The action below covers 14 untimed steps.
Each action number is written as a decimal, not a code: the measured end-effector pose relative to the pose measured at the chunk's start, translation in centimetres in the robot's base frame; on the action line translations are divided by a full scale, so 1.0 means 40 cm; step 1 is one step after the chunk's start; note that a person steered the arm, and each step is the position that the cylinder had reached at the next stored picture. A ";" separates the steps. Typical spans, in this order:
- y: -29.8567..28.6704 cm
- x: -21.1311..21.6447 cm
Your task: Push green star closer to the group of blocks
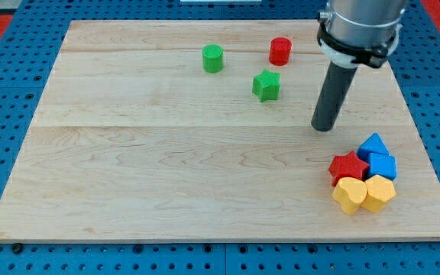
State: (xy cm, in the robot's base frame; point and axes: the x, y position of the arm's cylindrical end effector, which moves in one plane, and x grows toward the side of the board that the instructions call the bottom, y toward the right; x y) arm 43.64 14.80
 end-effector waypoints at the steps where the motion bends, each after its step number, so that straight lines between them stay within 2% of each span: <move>1: 0.000 -0.096; 3: -0.129 -0.266; 4: -0.235 -0.266; 9: -0.232 0.020; 10: -0.274 0.018; 11: -0.293 -0.041; 12: -0.253 -0.089; 14: -0.226 -0.042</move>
State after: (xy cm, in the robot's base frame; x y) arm 41.94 5.74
